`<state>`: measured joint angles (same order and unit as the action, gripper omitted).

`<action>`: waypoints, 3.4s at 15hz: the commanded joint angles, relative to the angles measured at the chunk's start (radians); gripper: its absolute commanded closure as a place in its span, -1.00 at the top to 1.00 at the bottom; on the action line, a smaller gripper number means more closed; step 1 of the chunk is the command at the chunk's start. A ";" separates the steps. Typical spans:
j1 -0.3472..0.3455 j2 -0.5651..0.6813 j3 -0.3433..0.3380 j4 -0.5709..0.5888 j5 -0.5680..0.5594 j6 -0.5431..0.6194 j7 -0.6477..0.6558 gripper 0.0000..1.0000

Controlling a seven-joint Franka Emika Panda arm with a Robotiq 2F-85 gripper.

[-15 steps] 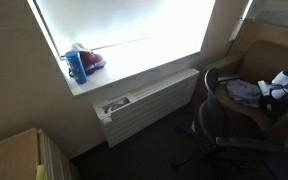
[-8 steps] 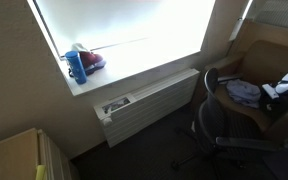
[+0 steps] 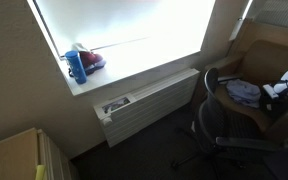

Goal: Put the black cloth on the backrest of the black chair

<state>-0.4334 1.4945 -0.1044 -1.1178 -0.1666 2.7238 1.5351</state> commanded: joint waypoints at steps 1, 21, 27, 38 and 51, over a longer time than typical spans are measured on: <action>0.101 0.000 -0.120 -0.039 0.116 0.050 -0.004 0.32; 0.125 -0.398 -0.215 -0.452 0.079 0.778 0.018 -1.00; -0.068 -0.580 0.075 -0.323 -0.017 0.752 -0.185 -1.00; -0.487 -1.027 0.703 -0.652 -0.450 0.733 -0.123 -1.00; -0.621 -1.209 0.834 -0.824 -0.643 0.647 -0.010 -0.98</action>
<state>-1.0543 0.2856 0.7298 -1.9420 -0.8094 3.3709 1.5254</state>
